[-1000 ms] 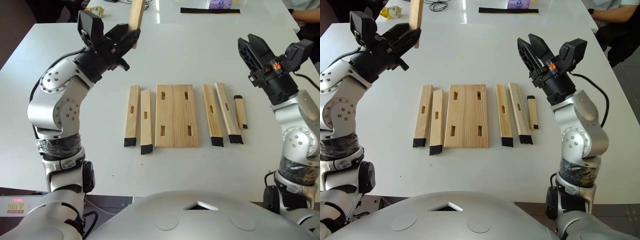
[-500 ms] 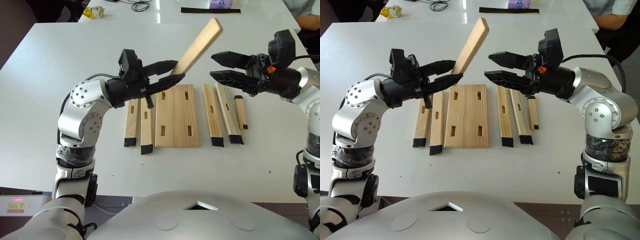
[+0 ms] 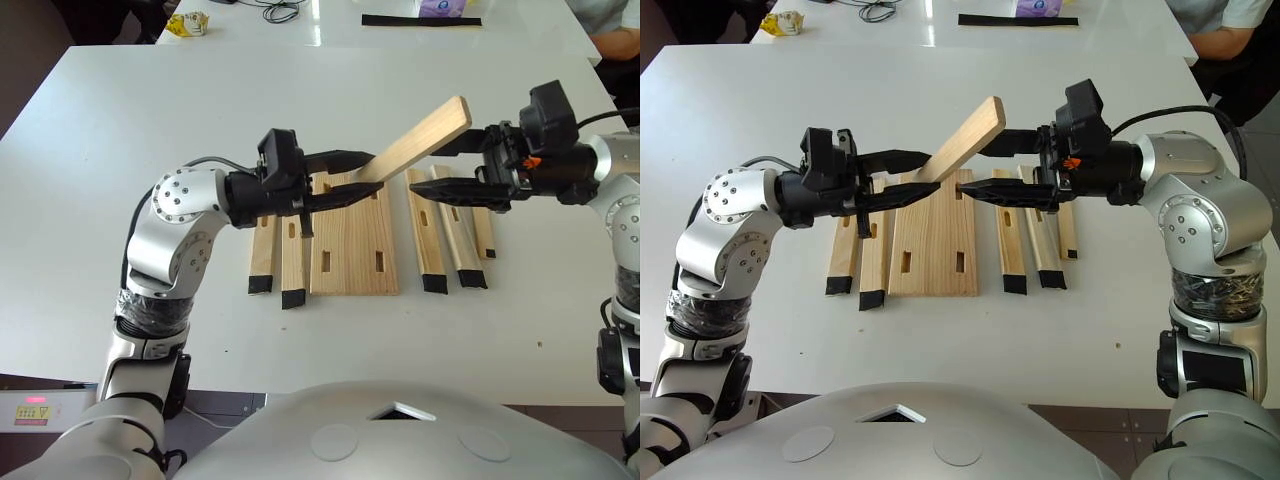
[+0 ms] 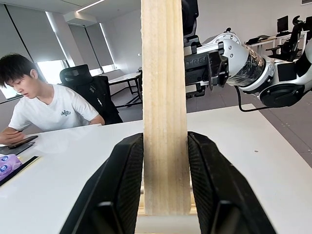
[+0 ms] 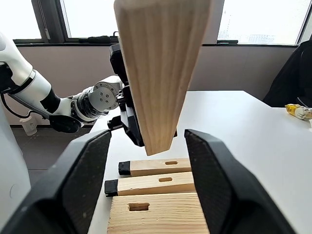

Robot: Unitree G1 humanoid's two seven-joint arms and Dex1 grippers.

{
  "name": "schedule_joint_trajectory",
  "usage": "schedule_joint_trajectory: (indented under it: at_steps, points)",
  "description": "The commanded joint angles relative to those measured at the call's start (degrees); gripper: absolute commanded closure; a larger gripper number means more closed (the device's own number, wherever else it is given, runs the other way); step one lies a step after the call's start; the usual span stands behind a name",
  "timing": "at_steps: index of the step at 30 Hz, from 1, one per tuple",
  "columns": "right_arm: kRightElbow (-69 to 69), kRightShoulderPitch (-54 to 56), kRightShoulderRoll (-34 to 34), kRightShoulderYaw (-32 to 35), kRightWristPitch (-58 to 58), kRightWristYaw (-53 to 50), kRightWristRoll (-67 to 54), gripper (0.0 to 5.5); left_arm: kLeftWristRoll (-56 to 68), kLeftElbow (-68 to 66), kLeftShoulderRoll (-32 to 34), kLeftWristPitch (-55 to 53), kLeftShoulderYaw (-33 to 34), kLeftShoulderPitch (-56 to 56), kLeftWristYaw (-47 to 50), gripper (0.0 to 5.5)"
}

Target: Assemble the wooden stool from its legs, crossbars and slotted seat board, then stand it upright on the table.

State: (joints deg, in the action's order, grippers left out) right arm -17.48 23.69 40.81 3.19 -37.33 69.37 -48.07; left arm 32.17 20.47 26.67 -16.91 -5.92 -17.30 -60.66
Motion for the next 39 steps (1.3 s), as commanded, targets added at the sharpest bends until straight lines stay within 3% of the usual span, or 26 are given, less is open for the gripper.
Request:
schedule_joint_trajectory:
  at_steps: [1,18,29,39]
  points:
    - [-0.2,2.1,0.7,0.5,-0.1,0.2,-0.2,2.72,0.9,0.9,1.4,-1.5,-0.4,0.7,-0.7,4.18]
    - [-2.4,2.9,1.3,0.7,-1.6,1.6,-2.7,2.72,3.7,2.6,2.7,-5.6,-1.3,1.3,-1.9,4.18]
    - [-3.4,2.5,1.2,0.5,-2.2,1.6,-3.0,4.19,3.7,3.0,2.2,-5.9,-1.9,1.4,-1.5,4.18]
    - [-3.5,1.5,2.3,-0.3,-1.0,2.2,-0.9,4.19,2.4,1.4,2.0,-4.8,-2.1,0.7,-1.1,4.18]
